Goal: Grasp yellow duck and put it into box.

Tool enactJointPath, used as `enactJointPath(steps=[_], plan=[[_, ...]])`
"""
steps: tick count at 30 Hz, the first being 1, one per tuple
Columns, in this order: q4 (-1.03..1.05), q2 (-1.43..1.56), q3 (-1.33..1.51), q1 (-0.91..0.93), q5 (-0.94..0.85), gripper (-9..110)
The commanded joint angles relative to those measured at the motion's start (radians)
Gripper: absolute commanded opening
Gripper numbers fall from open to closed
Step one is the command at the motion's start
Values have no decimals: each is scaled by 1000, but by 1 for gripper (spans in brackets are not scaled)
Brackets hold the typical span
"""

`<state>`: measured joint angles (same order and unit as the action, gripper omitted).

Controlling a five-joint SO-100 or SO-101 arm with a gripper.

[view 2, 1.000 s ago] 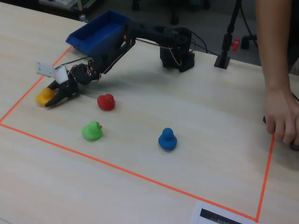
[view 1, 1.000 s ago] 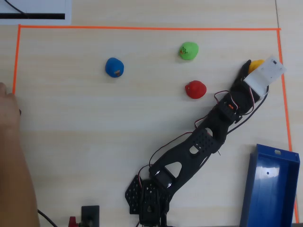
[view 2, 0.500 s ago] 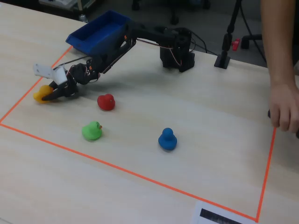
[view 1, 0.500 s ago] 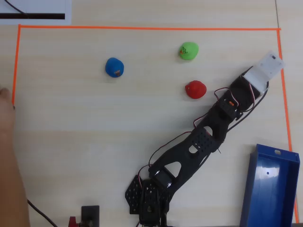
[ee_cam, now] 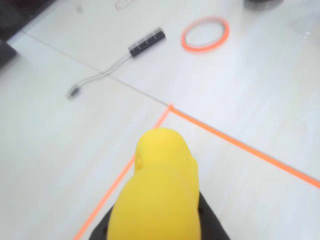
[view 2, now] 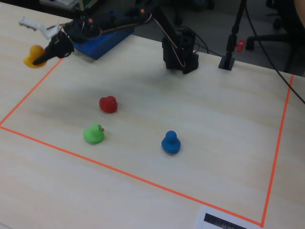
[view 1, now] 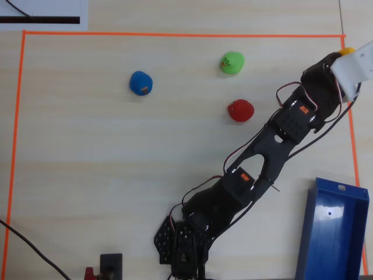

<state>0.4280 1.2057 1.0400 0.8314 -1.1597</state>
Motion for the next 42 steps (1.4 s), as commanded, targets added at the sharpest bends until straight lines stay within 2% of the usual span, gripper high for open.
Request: enactJointPath(steps=[1, 13, 19, 28, 34, 42], plan=[[81, 152, -5, 78, 9, 0], [232, 319, 144, 476, 55, 0], [474, 403, 173, 621, 67, 0], [874, 634, 413, 683, 92, 0], [831, 718, 503, 718, 110, 0], [693, 647, 514, 871, 95, 0]])
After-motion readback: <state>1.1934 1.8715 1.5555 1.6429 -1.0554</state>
